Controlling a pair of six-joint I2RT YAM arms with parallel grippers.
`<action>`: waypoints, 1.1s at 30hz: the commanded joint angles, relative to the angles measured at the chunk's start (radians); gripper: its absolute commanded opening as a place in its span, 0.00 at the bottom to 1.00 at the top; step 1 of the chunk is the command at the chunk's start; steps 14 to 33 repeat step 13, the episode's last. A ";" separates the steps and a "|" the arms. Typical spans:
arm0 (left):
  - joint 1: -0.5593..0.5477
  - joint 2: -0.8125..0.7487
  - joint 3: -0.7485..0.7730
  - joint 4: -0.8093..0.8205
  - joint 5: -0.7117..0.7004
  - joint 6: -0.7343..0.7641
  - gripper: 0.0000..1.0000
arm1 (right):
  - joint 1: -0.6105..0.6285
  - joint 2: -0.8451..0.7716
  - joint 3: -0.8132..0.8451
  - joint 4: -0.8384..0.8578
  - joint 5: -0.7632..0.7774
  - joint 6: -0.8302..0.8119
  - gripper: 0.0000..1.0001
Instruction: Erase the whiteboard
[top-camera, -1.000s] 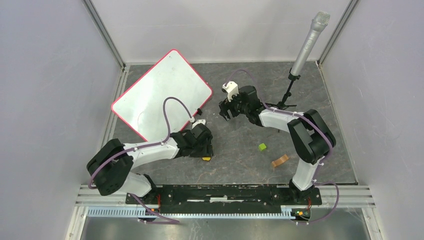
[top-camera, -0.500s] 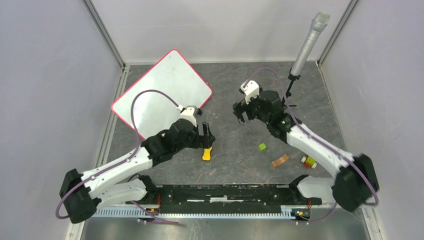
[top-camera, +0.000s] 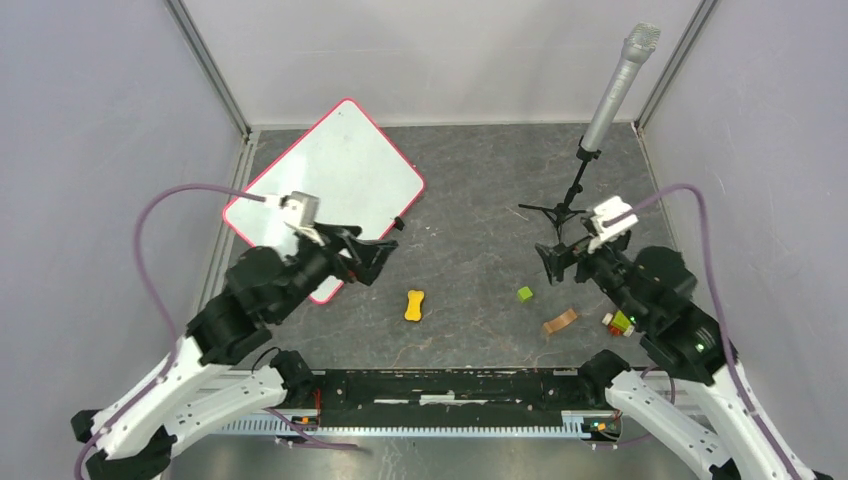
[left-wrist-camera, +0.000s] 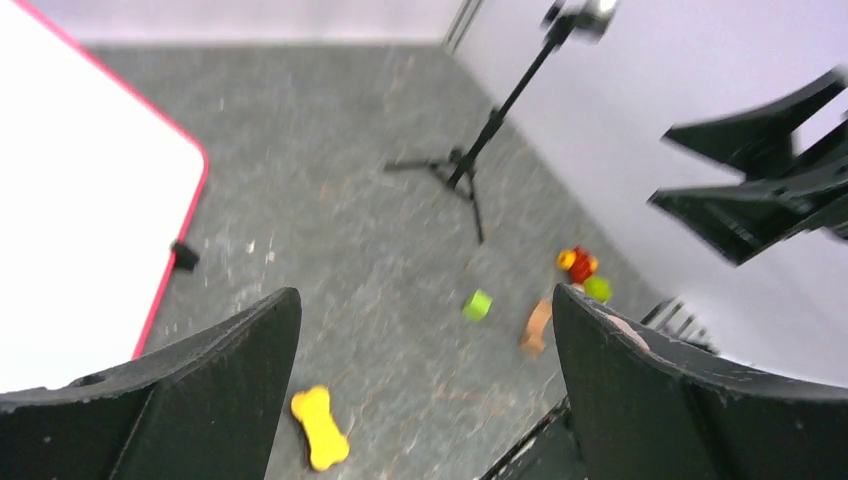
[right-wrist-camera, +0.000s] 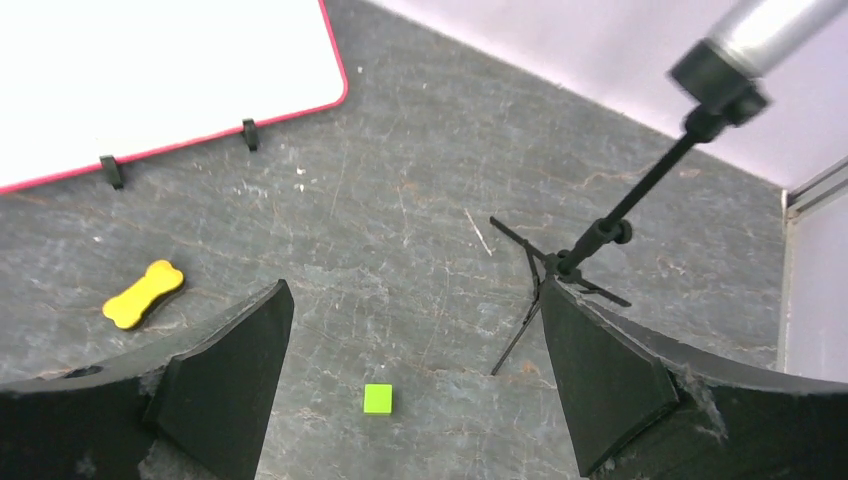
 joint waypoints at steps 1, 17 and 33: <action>-0.003 -0.094 0.115 -0.003 0.001 0.101 1.00 | 0.001 -0.079 0.080 -0.107 0.045 0.043 0.98; -0.003 -0.310 0.047 0.026 -0.101 0.036 1.00 | 0.000 -0.212 0.177 -0.089 0.065 0.001 0.98; -0.003 -0.310 0.047 0.026 -0.101 0.036 1.00 | 0.000 -0.212 0.177 -0.089 0.065 0.001 0.98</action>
